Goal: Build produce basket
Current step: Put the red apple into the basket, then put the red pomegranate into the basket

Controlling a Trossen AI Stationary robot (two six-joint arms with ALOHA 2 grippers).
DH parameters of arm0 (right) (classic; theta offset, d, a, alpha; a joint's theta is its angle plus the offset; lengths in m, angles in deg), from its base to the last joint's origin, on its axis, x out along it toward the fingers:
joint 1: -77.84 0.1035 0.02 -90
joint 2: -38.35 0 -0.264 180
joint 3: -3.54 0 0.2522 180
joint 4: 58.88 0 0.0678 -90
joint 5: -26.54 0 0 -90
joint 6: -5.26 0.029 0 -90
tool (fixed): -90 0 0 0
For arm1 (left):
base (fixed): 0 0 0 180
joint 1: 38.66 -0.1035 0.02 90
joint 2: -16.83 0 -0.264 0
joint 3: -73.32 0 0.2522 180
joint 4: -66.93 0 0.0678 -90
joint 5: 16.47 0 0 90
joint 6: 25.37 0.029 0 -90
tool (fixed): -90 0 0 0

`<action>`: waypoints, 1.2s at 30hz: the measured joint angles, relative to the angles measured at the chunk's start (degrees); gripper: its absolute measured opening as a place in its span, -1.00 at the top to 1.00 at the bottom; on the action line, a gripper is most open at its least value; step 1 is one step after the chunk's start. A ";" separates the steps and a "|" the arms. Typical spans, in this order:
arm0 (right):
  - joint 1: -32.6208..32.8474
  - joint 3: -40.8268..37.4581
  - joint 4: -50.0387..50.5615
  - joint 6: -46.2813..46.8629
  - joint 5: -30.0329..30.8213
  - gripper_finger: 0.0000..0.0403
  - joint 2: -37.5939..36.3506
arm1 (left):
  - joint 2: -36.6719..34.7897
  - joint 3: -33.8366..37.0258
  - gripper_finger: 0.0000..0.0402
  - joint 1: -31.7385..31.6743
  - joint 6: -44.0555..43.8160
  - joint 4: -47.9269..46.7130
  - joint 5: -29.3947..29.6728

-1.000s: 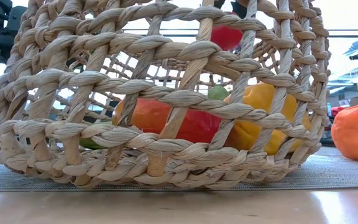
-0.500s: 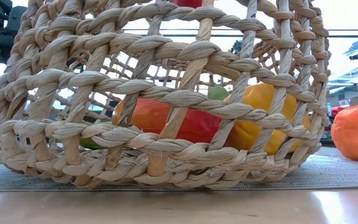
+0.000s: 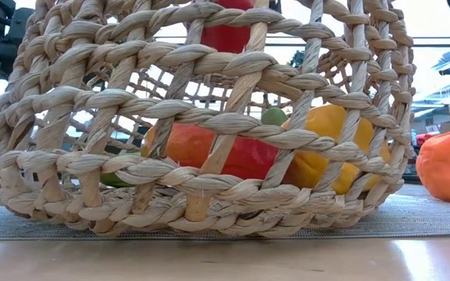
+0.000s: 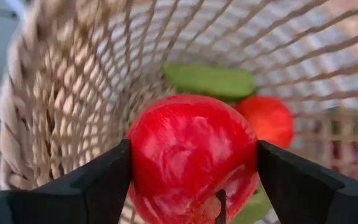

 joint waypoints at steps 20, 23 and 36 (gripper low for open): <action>-2.75 1.27 6.16 1.78 -12.39 -0.92 4.01 | -0.01 0.00 0.20 0.00 -0.01 0.01 -0.01; -2.69 3.09 10.22 1.89 -7.58 -0.88 1.83 | -0.02 0.00 0.20 0.00 -0.01 0.01 0.01; -1.37 1.78 28.77 9.39 5.29 -0.85 -9.35 | -0.01 0.00 0.20 -0.01 -0.01 0.01 0.01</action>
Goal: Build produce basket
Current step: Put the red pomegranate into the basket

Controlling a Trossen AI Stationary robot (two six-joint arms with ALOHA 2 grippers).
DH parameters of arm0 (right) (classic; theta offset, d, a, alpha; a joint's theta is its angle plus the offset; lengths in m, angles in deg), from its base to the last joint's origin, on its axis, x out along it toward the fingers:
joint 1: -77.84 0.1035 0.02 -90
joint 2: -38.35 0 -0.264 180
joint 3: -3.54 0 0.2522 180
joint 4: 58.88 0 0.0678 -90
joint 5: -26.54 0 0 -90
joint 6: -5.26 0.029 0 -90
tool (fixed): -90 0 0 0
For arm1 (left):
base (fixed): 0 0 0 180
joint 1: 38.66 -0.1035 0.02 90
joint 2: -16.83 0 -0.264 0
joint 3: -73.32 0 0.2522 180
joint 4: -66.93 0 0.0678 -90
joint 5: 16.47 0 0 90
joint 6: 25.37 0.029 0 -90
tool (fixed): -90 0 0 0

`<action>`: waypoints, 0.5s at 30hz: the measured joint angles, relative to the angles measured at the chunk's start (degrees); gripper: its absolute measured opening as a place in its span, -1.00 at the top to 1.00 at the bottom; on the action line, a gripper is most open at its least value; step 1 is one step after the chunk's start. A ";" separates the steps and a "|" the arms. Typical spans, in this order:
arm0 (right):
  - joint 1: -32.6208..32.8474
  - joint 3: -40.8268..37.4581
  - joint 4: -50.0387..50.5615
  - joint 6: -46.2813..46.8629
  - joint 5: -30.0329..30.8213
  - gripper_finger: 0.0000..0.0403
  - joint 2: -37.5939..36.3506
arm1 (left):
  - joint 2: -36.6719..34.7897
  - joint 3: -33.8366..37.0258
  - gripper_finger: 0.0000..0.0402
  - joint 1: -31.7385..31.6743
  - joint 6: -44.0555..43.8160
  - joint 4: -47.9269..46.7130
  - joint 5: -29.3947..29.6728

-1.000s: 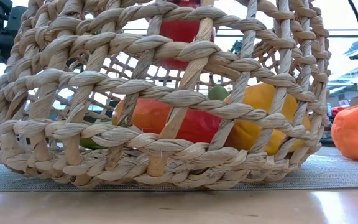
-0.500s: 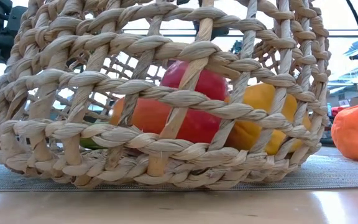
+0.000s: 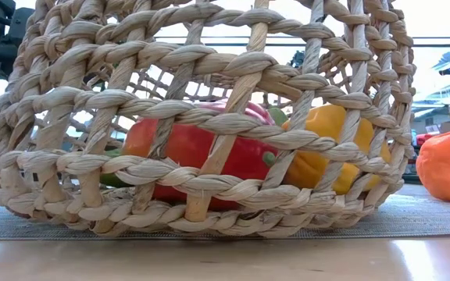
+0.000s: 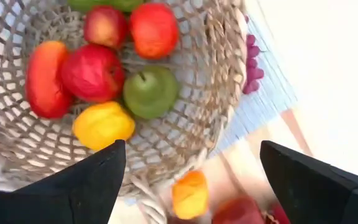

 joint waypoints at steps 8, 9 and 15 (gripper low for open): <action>-3.96 -16.48 -1.70 5.22 -0.97 -0.85 -10.71 | 0.01 0.00 0.20 0.00 0.00 0.02 0.00; -4.89 -19.21 -2.40 6.42 -1.93 -0.85 -12.36 | 0.01 0.00 0.20 0.02 0.00 0.02 0.00; -10.38 -35.23 -2.62 14.53 -3.78 -0.85 -19.46 | 0.01 0.00 0.20 0.00 0.00 0.02 0.01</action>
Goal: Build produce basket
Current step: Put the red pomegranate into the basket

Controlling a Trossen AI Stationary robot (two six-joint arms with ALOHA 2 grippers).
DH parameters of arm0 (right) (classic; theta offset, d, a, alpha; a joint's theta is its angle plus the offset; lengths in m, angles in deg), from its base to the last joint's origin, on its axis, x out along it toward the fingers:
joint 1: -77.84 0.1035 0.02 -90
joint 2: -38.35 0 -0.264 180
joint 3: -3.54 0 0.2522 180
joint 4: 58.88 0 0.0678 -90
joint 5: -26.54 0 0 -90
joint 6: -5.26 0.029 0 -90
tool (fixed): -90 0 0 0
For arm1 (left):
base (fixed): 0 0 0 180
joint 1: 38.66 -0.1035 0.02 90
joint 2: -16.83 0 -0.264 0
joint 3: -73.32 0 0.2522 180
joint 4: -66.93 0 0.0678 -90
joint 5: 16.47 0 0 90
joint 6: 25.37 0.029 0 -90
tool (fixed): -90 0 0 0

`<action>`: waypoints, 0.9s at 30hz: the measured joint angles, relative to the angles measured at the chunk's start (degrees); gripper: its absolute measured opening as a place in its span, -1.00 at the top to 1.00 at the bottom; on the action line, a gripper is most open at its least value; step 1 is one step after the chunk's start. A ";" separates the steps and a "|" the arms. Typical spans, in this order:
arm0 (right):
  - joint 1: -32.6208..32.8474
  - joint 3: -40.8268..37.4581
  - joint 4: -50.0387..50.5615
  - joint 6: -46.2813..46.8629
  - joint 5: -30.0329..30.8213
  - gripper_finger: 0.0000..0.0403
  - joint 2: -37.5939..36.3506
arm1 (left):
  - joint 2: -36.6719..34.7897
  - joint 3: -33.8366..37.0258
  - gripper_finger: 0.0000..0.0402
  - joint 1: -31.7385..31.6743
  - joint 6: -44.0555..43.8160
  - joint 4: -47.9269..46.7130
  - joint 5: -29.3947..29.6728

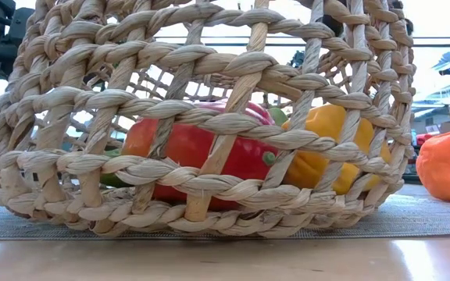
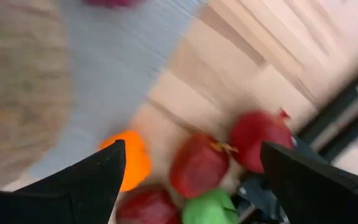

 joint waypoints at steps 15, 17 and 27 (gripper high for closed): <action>-18.20 -24.45 0.54 0.49 -11.50 -0.97 -4.06 | 0.00 0.00 0.20 0.00 0.00 0.00 -0.02; -19.87 -25.99 0.45 -0.37 -11.50 -0.98 -4.06 | 0.00 0.00 0.20 0.00 0.00 0.00 0.00; -25.01 -33.15 -8.50 -3.03 -14.61 -0.98 -3.86 | 0.00 0.00 0.20 0.01 0.00 0.00 -0.01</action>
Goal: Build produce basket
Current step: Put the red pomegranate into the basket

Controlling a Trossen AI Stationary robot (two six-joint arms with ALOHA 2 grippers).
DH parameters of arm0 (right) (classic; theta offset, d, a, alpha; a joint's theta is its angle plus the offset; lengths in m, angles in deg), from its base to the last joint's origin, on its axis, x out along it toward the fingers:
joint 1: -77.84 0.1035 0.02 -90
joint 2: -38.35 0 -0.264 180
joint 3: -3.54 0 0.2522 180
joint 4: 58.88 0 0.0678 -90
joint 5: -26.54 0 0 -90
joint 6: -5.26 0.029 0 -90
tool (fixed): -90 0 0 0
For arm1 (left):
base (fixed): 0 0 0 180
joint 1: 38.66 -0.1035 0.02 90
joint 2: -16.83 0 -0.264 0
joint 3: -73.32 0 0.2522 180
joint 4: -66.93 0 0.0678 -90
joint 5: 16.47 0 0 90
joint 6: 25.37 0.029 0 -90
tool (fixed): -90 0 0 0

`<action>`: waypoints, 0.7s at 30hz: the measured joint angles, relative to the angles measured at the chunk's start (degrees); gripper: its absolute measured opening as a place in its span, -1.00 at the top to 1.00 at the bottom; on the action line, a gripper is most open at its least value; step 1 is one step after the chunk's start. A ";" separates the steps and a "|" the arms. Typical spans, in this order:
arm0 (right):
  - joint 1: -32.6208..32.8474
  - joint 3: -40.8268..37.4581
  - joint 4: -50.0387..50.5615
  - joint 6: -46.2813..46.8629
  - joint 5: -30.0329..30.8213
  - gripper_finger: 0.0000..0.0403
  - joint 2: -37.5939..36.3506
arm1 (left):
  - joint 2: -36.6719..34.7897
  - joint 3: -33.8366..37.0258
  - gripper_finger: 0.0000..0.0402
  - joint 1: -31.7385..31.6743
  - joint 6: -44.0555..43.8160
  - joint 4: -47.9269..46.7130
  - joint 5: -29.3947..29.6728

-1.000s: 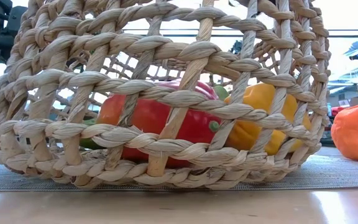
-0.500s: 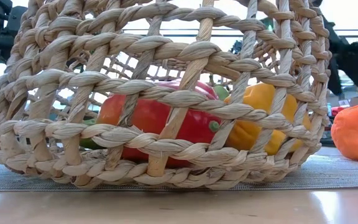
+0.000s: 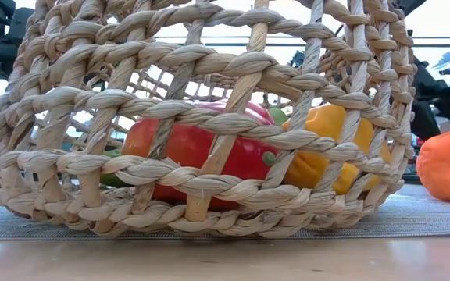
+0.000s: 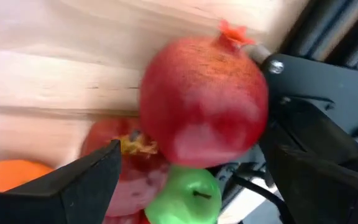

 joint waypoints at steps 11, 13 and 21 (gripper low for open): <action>-0.51 0.67 0.15 -4.13 1.21 -0.97 9.48 | 0.00 0.00 0.20 0.00 0.00 0.00 0.00; -0.03 1.29 -1.24 -6.46 0.95 -0.97 11.55 | -0.01 0.00 0.20 -0.01 0.00 0.00 0.01; 0.51 5.80 -4.53 -11.51 0.45 -0.97 16.94 | -0.01 0.00 0.20 0.02 0.00 0.00 -0.02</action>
